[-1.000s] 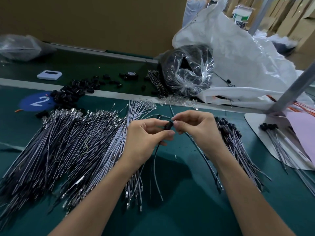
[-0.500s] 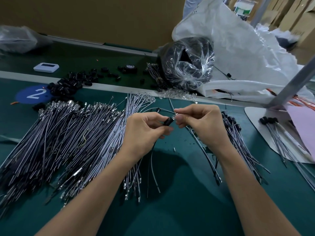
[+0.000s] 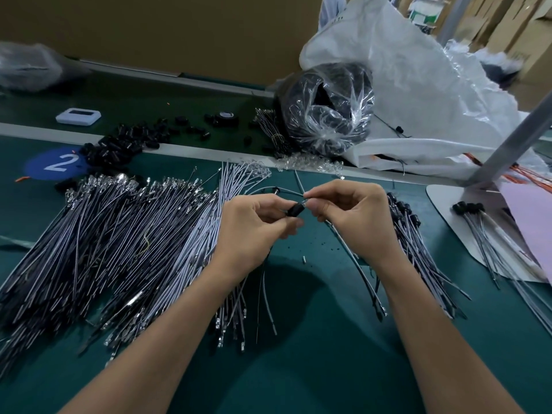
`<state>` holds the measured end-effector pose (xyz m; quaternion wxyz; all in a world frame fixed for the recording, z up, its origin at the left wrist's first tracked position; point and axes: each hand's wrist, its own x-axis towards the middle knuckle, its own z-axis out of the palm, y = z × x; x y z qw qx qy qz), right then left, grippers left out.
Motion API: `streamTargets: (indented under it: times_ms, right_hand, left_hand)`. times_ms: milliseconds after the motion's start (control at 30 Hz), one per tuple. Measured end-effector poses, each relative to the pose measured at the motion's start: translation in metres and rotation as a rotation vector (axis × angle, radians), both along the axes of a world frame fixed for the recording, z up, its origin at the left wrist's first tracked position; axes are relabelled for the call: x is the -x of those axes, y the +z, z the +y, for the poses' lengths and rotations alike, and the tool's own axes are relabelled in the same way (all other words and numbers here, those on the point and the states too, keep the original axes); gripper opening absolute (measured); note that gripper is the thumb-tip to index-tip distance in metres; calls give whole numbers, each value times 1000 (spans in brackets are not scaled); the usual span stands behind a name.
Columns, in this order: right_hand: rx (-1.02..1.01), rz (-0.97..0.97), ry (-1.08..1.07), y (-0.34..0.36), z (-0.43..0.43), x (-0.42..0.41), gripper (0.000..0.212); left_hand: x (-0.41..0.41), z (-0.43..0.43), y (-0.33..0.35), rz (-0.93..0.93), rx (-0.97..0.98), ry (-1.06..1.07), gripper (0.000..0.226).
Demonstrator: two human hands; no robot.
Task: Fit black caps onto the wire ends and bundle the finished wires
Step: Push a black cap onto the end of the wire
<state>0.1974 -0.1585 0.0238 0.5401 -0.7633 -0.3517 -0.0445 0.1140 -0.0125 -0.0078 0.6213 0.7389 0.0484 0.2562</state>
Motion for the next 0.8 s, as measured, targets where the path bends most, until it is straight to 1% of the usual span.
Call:
streamTargets:
  times_ms: [167, 267, 367, 567, 800]
  right_hand:
    - [-10, 101, 121, 1, -1, -1, 20]
    - [16, 142, 181, 1, -5, -4, 24]
    - [65, 127, 181, 1, -7, -6, 26]
    - [59, 129, 182, -3, -5, -3, 27]
    - [28, 148, 141, -7, -1, 0, 26]
  left_hand:
    - [-2, 2, -2, 2, 23, -27, 30]
    - [-1, 4, -2, 12, 13, -75, 28]
    - [0, 4, -2, 40, 18, -140, 25]
    - [1, 9, -1, 73, 4, -190, 22]
    - [1, 7, -1, 59, -13, -145, 19]
